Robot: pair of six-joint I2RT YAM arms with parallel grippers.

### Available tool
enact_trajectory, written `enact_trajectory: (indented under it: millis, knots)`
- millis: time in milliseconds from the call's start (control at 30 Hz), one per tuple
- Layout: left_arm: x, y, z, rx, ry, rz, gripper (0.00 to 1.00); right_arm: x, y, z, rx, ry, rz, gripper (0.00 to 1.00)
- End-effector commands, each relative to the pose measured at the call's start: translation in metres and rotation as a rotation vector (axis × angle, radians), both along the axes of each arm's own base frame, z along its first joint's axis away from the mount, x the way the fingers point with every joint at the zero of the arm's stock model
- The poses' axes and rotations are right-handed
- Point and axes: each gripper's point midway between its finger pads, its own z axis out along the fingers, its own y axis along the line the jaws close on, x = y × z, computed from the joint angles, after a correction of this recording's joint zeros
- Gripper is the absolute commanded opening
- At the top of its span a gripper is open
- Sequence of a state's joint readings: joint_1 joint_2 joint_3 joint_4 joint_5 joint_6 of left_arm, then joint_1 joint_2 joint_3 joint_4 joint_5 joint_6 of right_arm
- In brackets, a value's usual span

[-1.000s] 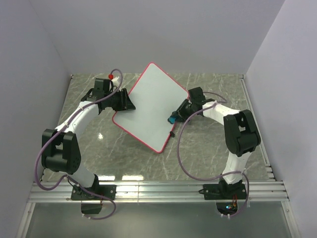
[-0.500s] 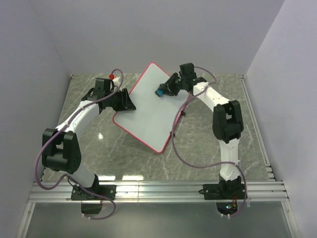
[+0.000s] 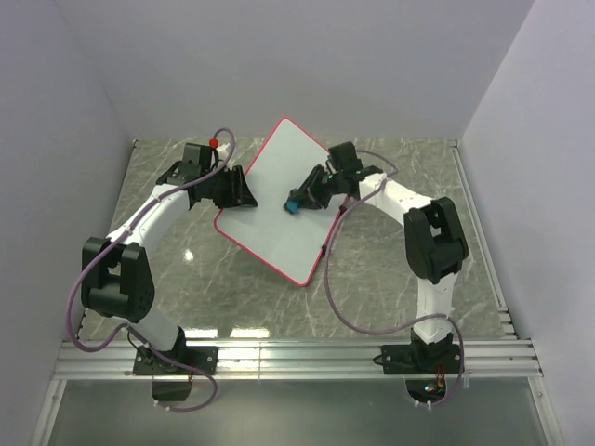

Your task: Erase the whiteboard

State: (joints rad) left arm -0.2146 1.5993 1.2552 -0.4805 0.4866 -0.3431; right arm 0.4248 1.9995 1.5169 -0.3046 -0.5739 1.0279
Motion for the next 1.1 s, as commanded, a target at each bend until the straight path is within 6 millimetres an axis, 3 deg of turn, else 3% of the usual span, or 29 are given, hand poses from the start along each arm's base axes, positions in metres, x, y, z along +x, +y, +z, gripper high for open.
enact_trajectory:
  millis: [0, 67, 133, 233, 300, 400, 433, 500, 567, 600, 700, 733, 800, 933, 1067]
  knots:
    - [0.004, -0.015, 0.008, -0.013, -0.039, -0.066, 0.00, -0.057, 0.008, 0.005, -0.005, -0.001, 0.114, 0.00]
    - [0.006, -0.016, 0.012, -0.014, -0.048, -0.063, 0.00, -0.072, 0.002, -0.001, -0.015, 0.017, 0.129, 0.00]
    - [0.009, -0.015, 0.015, -0.012, -0.054, -0.059, 0.00, -0.075, -0.006, 0.004, -0.036, -0.005, 0.126, 0.00]
    - [0.011, -0.015, 0.018, -0.012, -0.059, -0.052, 0.00, -0.055, -0.040, 0.011, -0.110, -0.059, 0.028, 0.00]
    - [0.011, -0.017, 0.018, -0.014, -0.055, -0.055, 0.00, -0.035, -0.078, 0.026, -0.158, -0.132, -0.072, 0.00]
    - [0.012, -0.017, 0.020, -0.013, -0.053, -0.044, 0.00, -0.017, -0.145, 0.030, -0.400, -0.203, -0.226, 0.00]
    - [0.012, -0.016, 0.020, -0.008, -0.055, -0.039, 0.00, -0.019, -0.176, 0.021, -0.544, -0.181, -0.295, 0.00]
    - [0.012, -0.016, 0.022, -0.008, -0.056, -0.028, 0.00, -0.025, -0.210, 0.017, -0.671, -0.167, -0.349, 0.00]
    - [0.012, -0.014, 0.023, -0.003, -0.056, -0.018, 0.02, -0.046, -0.236, -0.008, -0.778, -0.084, -0.363, 0.00]
    - [0.012, -0.014, 0.025, -0.003, -0.057, -0.013, 0.16, -0.054, -0.239, -0.018, -0.781, -0.060, -0.339, 0.00]
    - [0.011, -0.013, 0.029, -0.003, -0.063, 0.001, 0.38, -0.075, -0.243, -0.053, -0.747, 0.009, -0.299, 0.31]
    - [0.011, -0.012, 0.030, -0.003, -0.064, 0.008, 0.39, -0.082, -0.245, -0.065, -0.747, 0.030, -0.300, 0.49]
    - [0.011, -0.012, 0.034, -0.003, -0.073, 0.019, 0.41, -0.085, -0.242, -0.070, -0.720, 0.027, -0.303, 0.65]
    - [0.013, -0.009, 0.044, -0.001, -0.091, 0.044, 0.43, -0.093, -0.241, -0.081, -0.710, 0.052, -0.287, 0.75]
    - [0.015, -0.004, 0.055, 0.016, -0.118, 0.066, 0.48, -0.090, -0.244, -0.074, -0.707, 0.028, -0.297, 0.86]
